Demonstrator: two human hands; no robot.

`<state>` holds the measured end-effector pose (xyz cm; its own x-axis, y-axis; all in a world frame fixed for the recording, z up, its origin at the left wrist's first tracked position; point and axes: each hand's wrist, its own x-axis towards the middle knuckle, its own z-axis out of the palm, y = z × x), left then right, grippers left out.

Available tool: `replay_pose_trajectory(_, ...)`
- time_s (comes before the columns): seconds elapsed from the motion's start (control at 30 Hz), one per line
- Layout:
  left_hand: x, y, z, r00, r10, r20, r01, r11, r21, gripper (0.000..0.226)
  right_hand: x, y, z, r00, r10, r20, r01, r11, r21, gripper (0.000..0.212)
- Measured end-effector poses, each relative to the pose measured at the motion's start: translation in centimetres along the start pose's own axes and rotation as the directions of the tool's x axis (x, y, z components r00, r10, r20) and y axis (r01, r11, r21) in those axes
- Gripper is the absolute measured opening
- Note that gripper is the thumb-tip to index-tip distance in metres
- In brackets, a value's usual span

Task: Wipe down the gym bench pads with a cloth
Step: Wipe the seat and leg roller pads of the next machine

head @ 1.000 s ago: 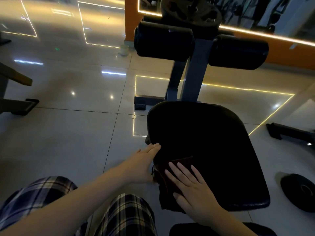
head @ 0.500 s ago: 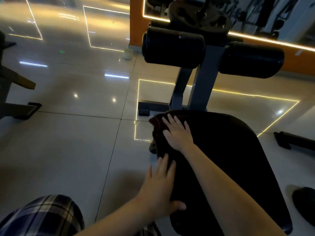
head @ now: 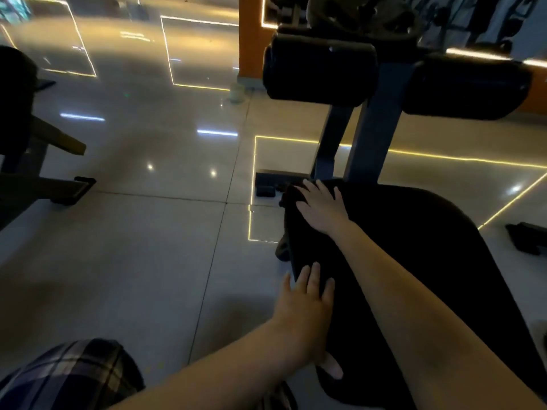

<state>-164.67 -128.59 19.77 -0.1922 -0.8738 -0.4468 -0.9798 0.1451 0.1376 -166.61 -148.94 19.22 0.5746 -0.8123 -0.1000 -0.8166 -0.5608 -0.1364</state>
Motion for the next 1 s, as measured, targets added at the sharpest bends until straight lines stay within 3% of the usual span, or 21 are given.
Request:
replay_pose_trajectory(0.2,0.0,0.0,-0.4,0.999,-0.047,-0.02,0.049,0.994,0.098,0.139,-5.8,2.2,0.8,0.979,-0.188,0.086,0.179,0.979,0.094,0.052)
replay_pose_trajectory(0.47,1.2,-1.1,-0.1,0.991,-0.131,-0.034,0.13,0.991,-0.029,0.159,-13.1,4.1,1.3,0.997,-0.045,0.067,0.042,0.998,0.039,0.055)
replay_pose_trajectory(0.57,1.7,-1.8,-1.0,0.987,-0.143,-0.072,0.139,0.989,-0.055,0.154,-16.8,3.8,1.7,0.996,-0.028,0.079,0.027,1.0,0.013,0.056)
replay_pose_trajectory(0.67,2.8,-4.6,-2.9,0.958,-0.224,-0.178,0.206,0.972,-0.112,0.143,-20.4,3.5,2.5,0.995,-0.04,0.093,0.042,0.999,-0.019,0.071)
replay_pose_trajectory(0.87,5.6,-8.0,-7.4,0.992,-0.095,-0.088,0.104,0.99,0.099,0.132,-26.7,3.2,4.9,0.989,-0.143,-0.023,0.138,0.979,-0.15,0.057)
replay_pose_trajectory(1.0,7.1,-8.2,-8.3,0.999,-0.044,0.003,0.044,0.995,0.089,0.131,-27.7,3.1,5.3,0.976,-0.207,-0.067,0.191,0.964,-0.188,0.052)
